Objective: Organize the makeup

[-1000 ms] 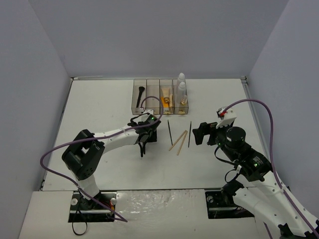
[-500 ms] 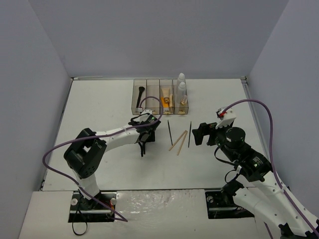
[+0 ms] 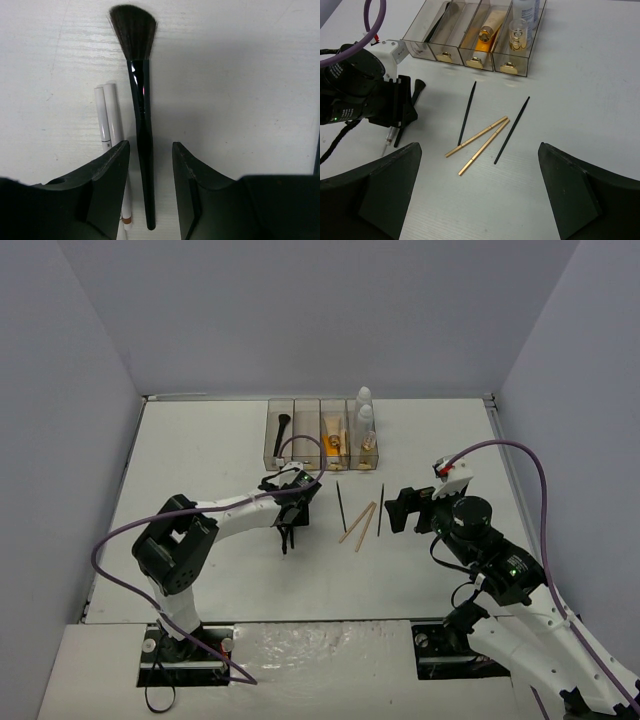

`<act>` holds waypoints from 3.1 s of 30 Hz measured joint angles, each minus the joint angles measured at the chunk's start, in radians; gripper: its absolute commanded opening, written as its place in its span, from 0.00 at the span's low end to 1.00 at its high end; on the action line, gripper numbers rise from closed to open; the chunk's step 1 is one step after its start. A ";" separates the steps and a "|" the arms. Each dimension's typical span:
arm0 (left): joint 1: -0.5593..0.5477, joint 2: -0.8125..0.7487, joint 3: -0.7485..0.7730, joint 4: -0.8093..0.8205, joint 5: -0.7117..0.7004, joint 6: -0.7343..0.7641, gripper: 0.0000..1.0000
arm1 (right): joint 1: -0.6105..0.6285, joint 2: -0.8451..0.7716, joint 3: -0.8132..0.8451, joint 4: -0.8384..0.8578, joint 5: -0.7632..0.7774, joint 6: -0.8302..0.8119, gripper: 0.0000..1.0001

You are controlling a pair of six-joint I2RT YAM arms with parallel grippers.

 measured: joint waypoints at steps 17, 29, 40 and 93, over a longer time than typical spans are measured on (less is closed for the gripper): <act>0.000 0.018 0.010 0.016 0.046 -0.011 0.00 | 0.000 0.000 0.000 0.000 0.007 0.000 1.00; 0.030 -0.089 0.238 -0.130 0.048 0.089 0.00 | 0.002 0.000 0.000 0.000 0.007 0.000 1.00; 0.316 0.111 0.785 -0.191 0.132 0.339 0.00 | 0.007 0.003 0.000 0.000 0.007 0.000 1.00; -0.148 0.181 0.399 -0.045 -0.049 0.005 0.70 | 0.014 -0.073 0.000 0.000 0.059 0.004 1.00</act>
